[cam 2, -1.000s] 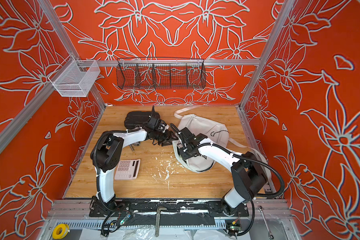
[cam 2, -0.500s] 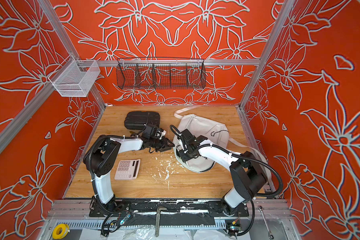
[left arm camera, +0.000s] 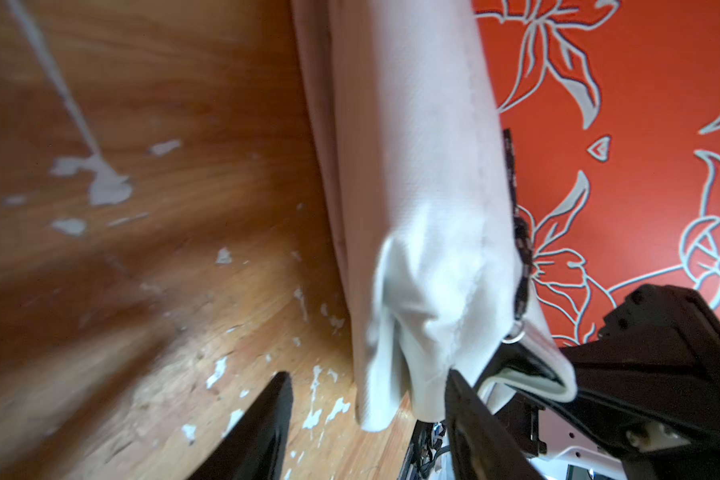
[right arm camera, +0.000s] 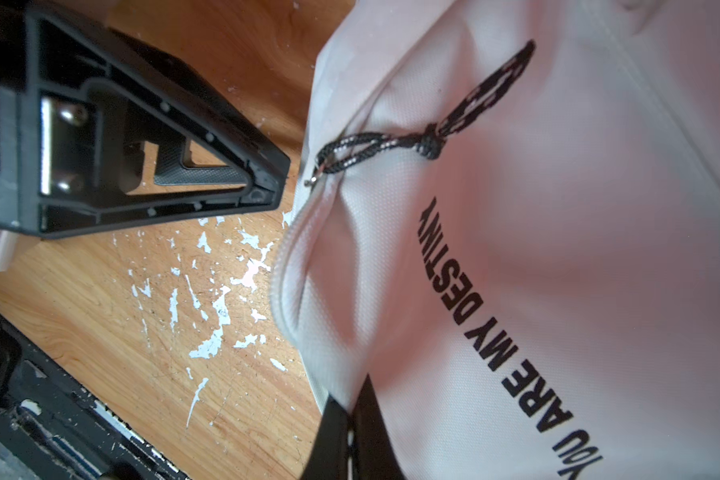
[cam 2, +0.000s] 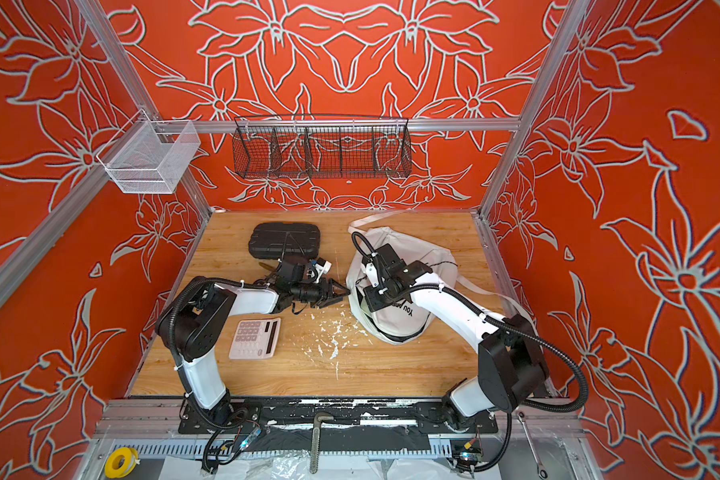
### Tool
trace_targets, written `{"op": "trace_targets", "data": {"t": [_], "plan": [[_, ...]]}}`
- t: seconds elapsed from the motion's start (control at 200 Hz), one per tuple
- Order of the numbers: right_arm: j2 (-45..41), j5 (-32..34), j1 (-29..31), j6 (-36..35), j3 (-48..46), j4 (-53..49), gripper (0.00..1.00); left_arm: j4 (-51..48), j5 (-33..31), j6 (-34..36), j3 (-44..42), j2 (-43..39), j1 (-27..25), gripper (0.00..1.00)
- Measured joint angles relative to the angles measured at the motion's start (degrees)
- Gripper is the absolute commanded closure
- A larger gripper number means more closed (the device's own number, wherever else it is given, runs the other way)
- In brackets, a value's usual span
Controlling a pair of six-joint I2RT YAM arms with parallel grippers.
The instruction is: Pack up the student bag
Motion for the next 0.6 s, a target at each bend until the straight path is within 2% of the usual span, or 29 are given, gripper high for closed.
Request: {"op": "trace_targets", "data": {"t": [0.145, 0.2, 0.27, 0.6], "plan": [[-0.42, -1.22, 0.00, -0.72, 0.59, -1.01, 1.00, -1.97, 0.70, 1.25, 3.98, 0.52, -1.64, 0.40], [-0.70, -1.07, 0.00, -0.87, 0.59, -1.49, 1.00, -5.35, 0.26, 3.02, 7.74, 1.57, -2.60, 0.48], [-1.46, -0.24, -0.11, -1.22, 0.59, -1.92, 1.00, -7.96, -0.48, 4.87, 10.36, 2.27, -3.41, 0.53], [-2.93, 10.34, -0.33, -2.49, 0.55, -6.99, 1.00, -12.96, -1.40, 8.31, 8.90, 2.25, -4.04, 0.47]]}}
